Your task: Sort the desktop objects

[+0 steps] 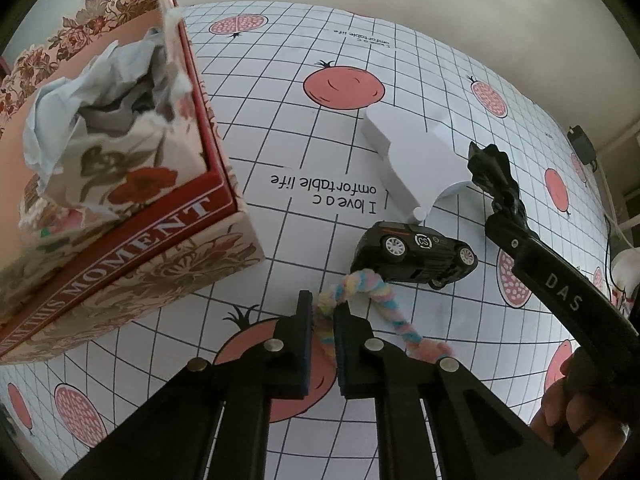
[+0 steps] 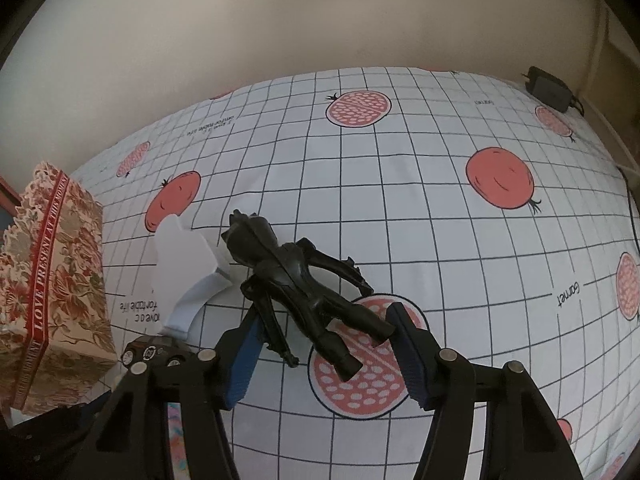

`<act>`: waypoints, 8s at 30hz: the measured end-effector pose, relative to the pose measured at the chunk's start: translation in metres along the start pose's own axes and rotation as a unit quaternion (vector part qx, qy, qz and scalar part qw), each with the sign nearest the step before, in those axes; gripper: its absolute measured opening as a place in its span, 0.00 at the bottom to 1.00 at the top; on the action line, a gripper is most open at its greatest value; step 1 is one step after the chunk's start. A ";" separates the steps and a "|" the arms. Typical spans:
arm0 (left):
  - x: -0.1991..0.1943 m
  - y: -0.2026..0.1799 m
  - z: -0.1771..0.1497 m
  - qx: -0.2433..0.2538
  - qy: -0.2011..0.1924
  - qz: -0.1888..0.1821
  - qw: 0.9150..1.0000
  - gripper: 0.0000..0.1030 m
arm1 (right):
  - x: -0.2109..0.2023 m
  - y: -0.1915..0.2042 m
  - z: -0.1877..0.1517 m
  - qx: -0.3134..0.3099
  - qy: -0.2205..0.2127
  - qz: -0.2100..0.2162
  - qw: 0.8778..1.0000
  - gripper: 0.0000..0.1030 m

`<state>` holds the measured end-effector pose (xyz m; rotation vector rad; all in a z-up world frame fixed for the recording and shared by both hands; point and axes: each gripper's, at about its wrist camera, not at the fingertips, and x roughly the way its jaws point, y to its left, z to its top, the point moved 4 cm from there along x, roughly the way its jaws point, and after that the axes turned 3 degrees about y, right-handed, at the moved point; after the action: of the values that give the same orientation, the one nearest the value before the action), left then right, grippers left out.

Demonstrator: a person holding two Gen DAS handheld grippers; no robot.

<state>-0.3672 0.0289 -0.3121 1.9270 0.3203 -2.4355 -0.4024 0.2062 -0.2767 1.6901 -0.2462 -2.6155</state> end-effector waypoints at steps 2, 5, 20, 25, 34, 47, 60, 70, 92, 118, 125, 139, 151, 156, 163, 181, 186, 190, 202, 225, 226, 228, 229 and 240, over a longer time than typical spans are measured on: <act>0.002 -0.001 0.002 -0.004 0.001 -0.003 1.000 0.09 | -0.001 -0.001 -0.001 0.005 0.001 0.003 1.000 0.62; 0.002 0.002 0.001 -0.009 0.002 -0.008 1.000 0.09 | -0.002 -0.004 -0.001 0.016 0.002 0.010 1.000 0.62; -0.043 -0.005 0.004 -0.017 -0.056 -0.051 0.997 0.08 | -0.086 -0.006 0.016 0.049 -0.100 0.032 0.993 0.62; -0.066 -0.006 0.006 -0.009 -0.084 -0.067 0.994 0.08 | -0.122 -0.002 0.022 0.050 -0.136 0.043 0.988 0.62; -0.121 -0.010 0.010 0.007 -0.165 -0.109 0.980 0.08 | -0.176 0.011 0.019 0.041 -0.193 0.068 0.978 0.62; -0.158 -0.003 0.016 0.008 -0.231 -0.121 0.965 0.08 | -0.201 0.030 0.016 0.024 -0.218 0.088 0.972 0.62; -0.169 0.036 0.017 -0.033 -0.258 -0.103 0.960 0.08 | -0.180 0.077 0.007 -0.004 -0.187 0.129 0.974 0.62; -0.182 0.090 0.014 -0.093 -0.279 -0.088 0.952 0.08 | -0.177 0.121 -0.003 -0.037 -0.180 0.153 0.971 0.62; -0.196 0.178 -0.003 -0.191 -0.305 -0.064 0.931 0.08 | -0.158 0.207 -0.031 -0.118 -0.150 0.190 0.963 0.62; -0.182 0.207 -0.009 -0.235 -0.284 -0.051 0.928 0.08 | -0.120 0.239 -0.049 -0.152 -0.106 0.195 0.963 0.62; -0.162 0.209 -0.007 -0.243 -0.255 -0.043 0.935 0.08 | -0.102 0.239 -0.054 -0.151 -0.089 0.189 0.966 0.62; -0.128 0.212 -0.009 -0.263 -0.195 -0.030 0.945 0.08 | -0.096 0.240 -0.053 -0.154 -0.094 0.183 0.966 0.62; -0.120 0.211 -0.009 -0.265 -0.174 -0.024 0.948 0.08 | -0.085 0.242 -0.054 -0.161 -0.084 0.178 0.967 0.63; -0.119 0.211 -0.010 -0.267 -0.171 -0.022 0.948 0.08 | -0.081 0.242 -0.054 -0.165 -0.075 0.172 0.968 0.63; -0.115 0.211 -0.011 -0.270 -0.159 -0.018 0.949 0.08 | -0.072 0.244 -0.058 -0.180 -0.063 0.153 0.970 0.66; -0.114 0.210 -0.010 -0.269 -0.154 -0.001 0.951 0.47 | -0.072 0.245 -0.060 -0.186 -0.063 0.148 0.969 0.69; -0.114 0.211 -0.010 -0.271 -0.153 0.002 0.950 0.49 | -0.073 0.243 -0.059 -0.185 -0.064 0.148 0.969 0.69; -0.113 0.211 -0.009 -0.269 -0.153 0.003 0.951 0.50 | -0.075 0.242 -0.056 -0.183 -0.066 0.149 0.970 0.69; -0.125 0.207 -0.006 -0.263 -0.176 0.005 0.949 0.50 | -0.091 0.235 -0.049 -0.169 -0.081 0.162 0.969 0.69; -0.193 0.162 0.005 -0.192 -0.317 0.004 0.929 0.55 | -0.168 0.172 -0.008 -0.097 -0.178 0.162 0.966 0.70; -0.193 0.159 0.005 -0.190 -0.318 0.004 0.929 0.55 | -0.170 0.169 -0.007 -0.093 -0.180 0.161 0.966 0.70; -0.194 0.154 0.006 -0.186 -0.319 0.003 0.929 0.55 | -0.173 0.161 -0.005 -0.087 -0.184 0.158 0.966 0.70; -0.195 0.150 0.007 -0.183 -0.319 0.003 0.930 0.55 | -0.174 0.156 -0.003 -0.084 -0.187 0.155 0.966 0.70; -0.195 0.109 0.014 -0.151 -0.318 -0.008 0.936 0.55 | -0.184 0.104 0.009 -0.039 -0.201 0.131 0.970 0.70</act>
<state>-0.3187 -0.1020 -0.1368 0.9514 0.6268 -2.6496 -0.3419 0.1234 -0.0922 1.0092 -0.3394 -2.6918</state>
